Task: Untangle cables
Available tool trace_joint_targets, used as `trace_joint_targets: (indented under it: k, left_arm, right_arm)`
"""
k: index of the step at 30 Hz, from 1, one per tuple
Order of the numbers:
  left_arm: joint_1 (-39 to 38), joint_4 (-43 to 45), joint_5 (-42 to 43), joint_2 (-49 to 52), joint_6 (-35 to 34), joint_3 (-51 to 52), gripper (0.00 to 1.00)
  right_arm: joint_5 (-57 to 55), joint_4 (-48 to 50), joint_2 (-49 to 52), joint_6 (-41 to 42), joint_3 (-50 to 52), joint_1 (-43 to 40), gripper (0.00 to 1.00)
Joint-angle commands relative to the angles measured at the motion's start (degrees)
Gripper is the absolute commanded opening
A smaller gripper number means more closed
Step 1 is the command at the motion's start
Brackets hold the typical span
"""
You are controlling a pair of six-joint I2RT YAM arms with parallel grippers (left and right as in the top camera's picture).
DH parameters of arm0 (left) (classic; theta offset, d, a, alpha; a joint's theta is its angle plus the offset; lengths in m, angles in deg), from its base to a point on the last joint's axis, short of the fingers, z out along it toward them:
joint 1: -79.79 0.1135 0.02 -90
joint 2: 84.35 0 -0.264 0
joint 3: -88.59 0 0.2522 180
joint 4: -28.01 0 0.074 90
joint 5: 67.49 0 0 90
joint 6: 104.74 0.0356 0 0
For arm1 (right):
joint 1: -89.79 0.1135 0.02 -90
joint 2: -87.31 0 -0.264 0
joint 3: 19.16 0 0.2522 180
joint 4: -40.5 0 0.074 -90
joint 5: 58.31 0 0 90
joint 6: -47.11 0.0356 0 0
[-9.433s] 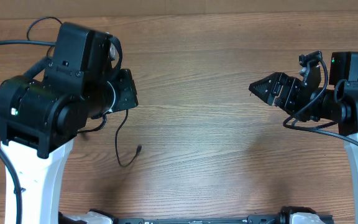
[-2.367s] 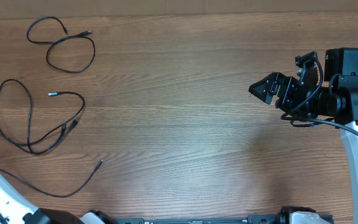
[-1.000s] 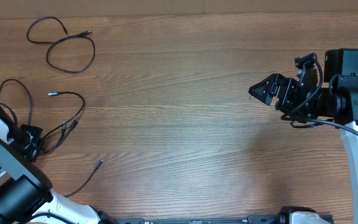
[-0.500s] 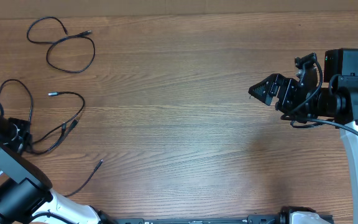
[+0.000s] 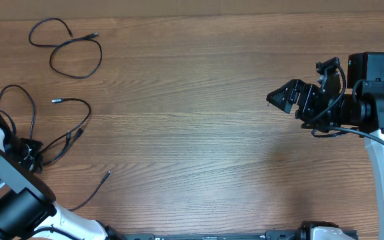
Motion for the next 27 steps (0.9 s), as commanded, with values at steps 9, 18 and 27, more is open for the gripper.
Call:
trace_joint_targets:
  k: [9, 18, 27]
  left_arm:
    - [0.0, -1.3, -1.4, 0.2, -1.8, 1.4, 0.04]
    - [0.0, 2.0, -2.1, 0.2, -2.5, 2.6, 0.04]
    - [0.0, 4.1, 1.4, 0.2, -2.8, 2.8, 0.04]
  right_arm:
    - [-0.4, 1.2, 0.2, 0.0, -0.8, -0.2, 1.0]
    - [-0.4, 1.2, 0.2, 0.0, -0.8, -0.2, 1.0]
    - [-0.4, 1.2, 0.2, 0.0, -0.8, -0.2, 1.0]
